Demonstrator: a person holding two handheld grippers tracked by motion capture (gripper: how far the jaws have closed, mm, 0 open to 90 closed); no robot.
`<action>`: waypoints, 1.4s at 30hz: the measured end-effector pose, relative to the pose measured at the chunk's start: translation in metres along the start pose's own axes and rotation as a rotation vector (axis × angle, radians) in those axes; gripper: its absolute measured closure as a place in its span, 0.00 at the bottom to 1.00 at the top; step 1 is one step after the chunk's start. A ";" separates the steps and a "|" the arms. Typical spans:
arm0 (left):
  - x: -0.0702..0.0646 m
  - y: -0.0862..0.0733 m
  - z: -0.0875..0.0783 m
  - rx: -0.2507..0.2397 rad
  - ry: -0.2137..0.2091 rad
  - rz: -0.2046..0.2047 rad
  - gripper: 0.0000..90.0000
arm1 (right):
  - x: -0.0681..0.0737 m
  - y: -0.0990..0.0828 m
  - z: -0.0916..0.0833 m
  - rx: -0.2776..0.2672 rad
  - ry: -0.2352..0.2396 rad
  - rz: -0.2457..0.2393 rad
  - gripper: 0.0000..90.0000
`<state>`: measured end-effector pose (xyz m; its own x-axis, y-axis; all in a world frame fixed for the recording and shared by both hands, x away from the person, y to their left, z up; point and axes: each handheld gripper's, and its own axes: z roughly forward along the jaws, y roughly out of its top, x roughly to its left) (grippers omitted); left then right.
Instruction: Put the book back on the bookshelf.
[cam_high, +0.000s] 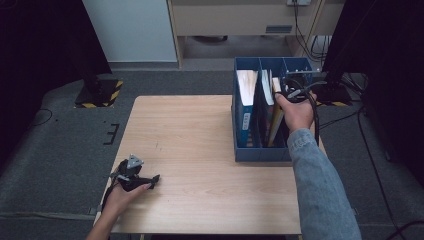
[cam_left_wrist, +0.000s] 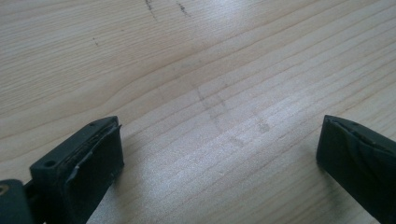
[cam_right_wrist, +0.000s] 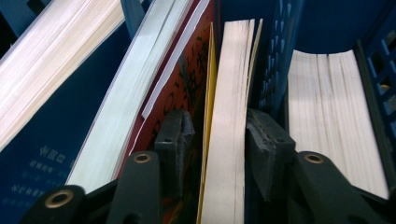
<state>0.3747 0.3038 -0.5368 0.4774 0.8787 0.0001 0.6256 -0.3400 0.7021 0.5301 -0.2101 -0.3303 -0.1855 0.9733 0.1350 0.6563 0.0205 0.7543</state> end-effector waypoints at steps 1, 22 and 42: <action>0.000 0.000 0.000 0.000 0.000 0.000 0.00 | 0.001 0.000 -0.002 -0.001 -0.009 -0.014 0.63; 0.000 0.000 0.000 0.007 0.000 0.003 0.00 | -0.004 -0.017 -0.039 -0.024 0.049 -0.022 0.41; 0.000 0.000 0.000 0.008 -0.001 0.005 0.00 | 0.001 -0.051 -0.056 -0.054 0.097 -0.049 0.25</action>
<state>0.3751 0.3034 -0.5366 0.4806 0.8769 0.0030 0.6281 -0.3467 0.6966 0.4551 -0.2227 -0.3325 -0.2878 0.9448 0.1569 0.6050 0.0523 0.7945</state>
